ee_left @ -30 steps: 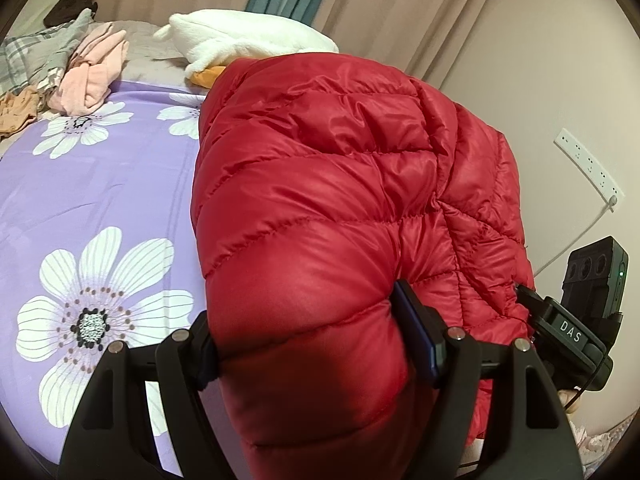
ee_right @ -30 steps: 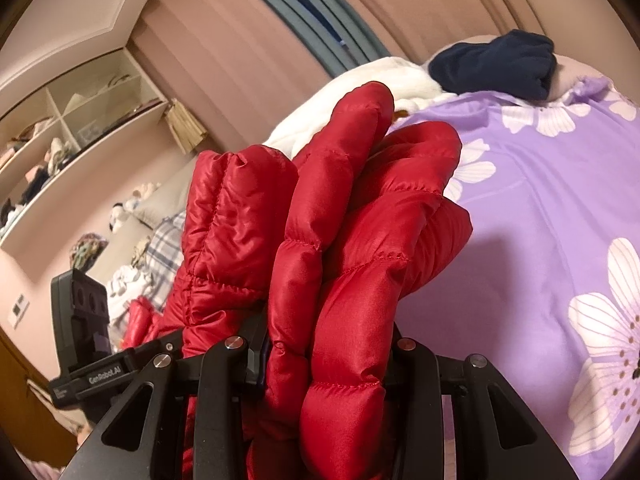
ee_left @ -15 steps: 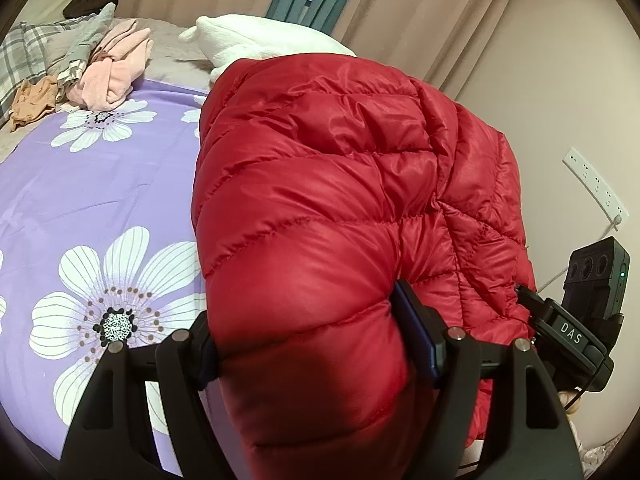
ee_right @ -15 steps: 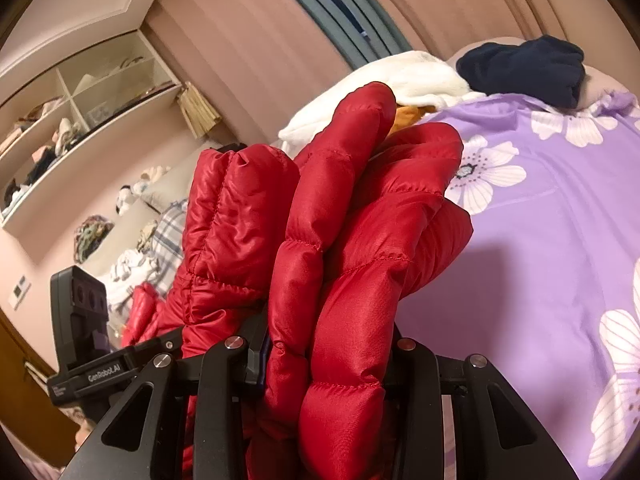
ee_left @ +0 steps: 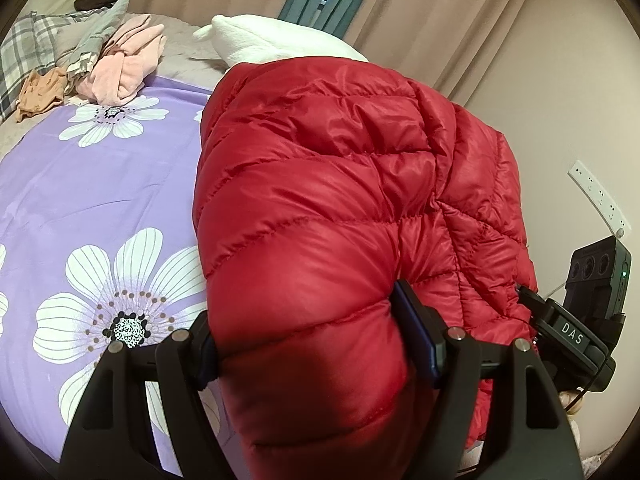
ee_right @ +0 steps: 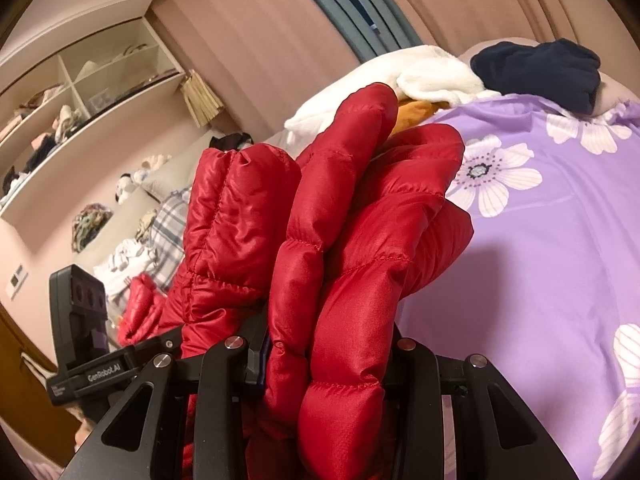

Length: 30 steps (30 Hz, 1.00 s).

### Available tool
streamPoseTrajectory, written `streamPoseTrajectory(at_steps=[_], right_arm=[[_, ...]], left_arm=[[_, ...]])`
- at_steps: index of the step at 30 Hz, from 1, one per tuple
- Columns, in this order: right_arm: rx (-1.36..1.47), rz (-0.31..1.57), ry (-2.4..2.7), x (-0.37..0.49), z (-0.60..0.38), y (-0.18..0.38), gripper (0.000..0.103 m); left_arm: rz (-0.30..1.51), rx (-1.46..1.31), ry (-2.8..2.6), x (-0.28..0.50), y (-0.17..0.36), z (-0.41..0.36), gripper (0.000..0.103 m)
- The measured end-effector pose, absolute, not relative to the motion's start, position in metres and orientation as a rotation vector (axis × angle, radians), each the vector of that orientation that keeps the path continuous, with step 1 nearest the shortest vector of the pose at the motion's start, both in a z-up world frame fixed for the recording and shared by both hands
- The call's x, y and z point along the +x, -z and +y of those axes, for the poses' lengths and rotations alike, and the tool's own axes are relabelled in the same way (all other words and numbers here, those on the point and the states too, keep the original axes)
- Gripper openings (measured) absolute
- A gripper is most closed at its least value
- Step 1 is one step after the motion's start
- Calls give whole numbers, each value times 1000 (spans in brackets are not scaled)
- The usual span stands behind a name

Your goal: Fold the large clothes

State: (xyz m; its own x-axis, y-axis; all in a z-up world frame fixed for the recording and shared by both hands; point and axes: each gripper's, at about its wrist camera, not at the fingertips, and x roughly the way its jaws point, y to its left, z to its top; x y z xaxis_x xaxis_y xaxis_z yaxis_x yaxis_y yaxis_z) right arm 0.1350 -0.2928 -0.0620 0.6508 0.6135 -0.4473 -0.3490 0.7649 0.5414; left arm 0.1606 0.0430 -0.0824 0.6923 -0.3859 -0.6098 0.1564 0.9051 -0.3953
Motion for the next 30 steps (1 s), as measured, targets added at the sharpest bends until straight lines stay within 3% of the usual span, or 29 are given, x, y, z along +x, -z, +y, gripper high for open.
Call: streamPoseTrajectory(at_steps=[30], right_arm=[[418,713,-579,163,-258,75,38]], left_arm=[[806,-384,252,158,86,41,74]])
